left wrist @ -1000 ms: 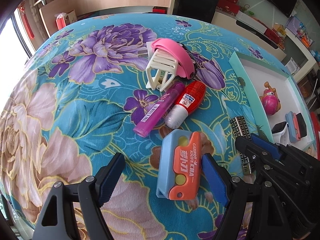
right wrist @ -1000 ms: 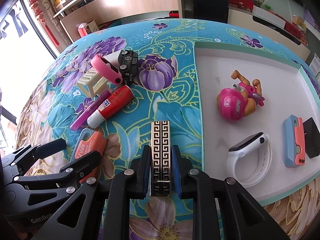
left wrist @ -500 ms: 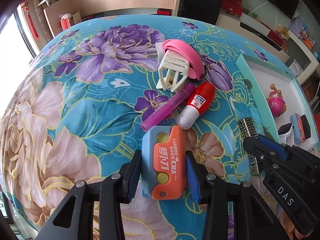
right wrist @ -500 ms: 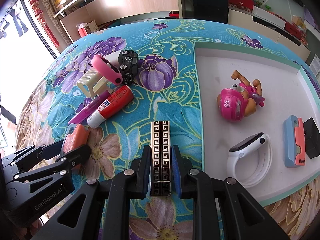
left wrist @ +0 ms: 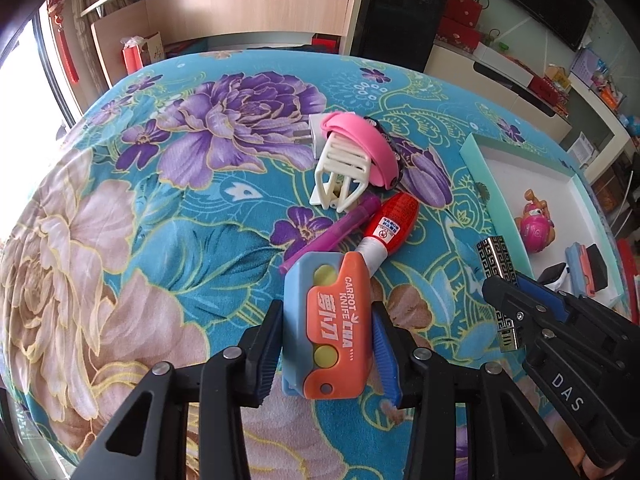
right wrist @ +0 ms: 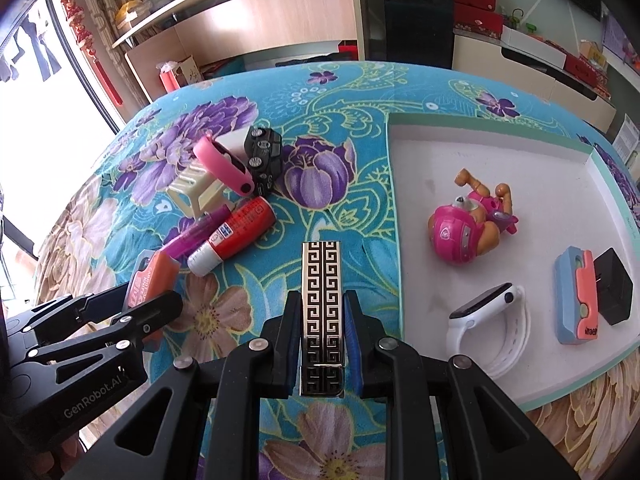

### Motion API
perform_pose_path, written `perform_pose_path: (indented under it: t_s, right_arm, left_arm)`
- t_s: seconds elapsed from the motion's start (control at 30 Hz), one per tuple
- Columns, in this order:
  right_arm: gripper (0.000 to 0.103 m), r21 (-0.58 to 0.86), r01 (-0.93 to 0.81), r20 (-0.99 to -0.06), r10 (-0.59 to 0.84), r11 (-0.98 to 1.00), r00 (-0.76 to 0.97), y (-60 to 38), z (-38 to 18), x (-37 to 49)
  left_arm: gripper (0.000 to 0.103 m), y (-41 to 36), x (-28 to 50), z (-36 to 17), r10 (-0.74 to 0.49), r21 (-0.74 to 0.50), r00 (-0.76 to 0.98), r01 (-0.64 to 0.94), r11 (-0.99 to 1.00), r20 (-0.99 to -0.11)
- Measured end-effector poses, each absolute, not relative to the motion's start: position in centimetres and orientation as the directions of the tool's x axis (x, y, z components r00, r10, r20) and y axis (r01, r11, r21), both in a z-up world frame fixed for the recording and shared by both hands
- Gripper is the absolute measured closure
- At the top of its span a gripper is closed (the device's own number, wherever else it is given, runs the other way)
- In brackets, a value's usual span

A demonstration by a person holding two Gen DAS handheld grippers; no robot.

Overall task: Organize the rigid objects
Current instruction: 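Carry the carrot knife and strip into the tray while both grippers open to release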

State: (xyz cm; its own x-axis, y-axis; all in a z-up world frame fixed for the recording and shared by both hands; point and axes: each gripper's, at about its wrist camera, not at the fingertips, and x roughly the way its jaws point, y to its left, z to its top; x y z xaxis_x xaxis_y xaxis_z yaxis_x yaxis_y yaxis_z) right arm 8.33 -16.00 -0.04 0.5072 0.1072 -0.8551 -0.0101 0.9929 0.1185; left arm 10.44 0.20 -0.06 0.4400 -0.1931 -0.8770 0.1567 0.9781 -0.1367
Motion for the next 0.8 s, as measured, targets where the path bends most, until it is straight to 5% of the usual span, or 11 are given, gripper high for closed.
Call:
perform_pose_path:
  t_s: [0.8]
  right_arm:
    - [0.082, 0.154, 0.334, -0.740, -0.115, 0.930, 0.663, -29.8, 4.7, 9.3]
  left_arm:
    - [0.058, -11.5, 13.2, 6.4, -0.285, -0.076, 0.514, 0.390, 0.918, -0.809]
